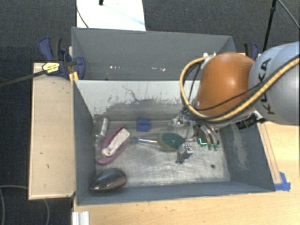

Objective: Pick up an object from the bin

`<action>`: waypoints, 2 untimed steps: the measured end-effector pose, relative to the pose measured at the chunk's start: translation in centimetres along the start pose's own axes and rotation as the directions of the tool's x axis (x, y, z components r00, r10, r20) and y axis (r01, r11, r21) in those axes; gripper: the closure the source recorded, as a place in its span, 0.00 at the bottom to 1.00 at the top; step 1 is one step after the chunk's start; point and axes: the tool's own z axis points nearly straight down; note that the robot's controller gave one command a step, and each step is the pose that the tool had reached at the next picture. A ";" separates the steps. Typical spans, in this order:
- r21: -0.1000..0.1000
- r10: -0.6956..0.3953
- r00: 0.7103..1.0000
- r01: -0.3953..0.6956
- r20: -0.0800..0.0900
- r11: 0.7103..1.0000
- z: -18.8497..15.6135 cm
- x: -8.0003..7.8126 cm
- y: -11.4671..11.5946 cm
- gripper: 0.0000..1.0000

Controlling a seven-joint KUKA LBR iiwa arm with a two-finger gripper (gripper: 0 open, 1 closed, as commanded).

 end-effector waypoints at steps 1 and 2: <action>0.000 0.002 1.000 -0.002 0.001 1.000 10.5 -4.3 -1.0 0.00; -0.001 0.005 1.000 -0.005 0.006 1.000 10.1 -4.4 -0.9 1.00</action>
Offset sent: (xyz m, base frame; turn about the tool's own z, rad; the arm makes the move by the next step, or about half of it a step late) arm 0.0429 -0.0093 -0.1015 0.0001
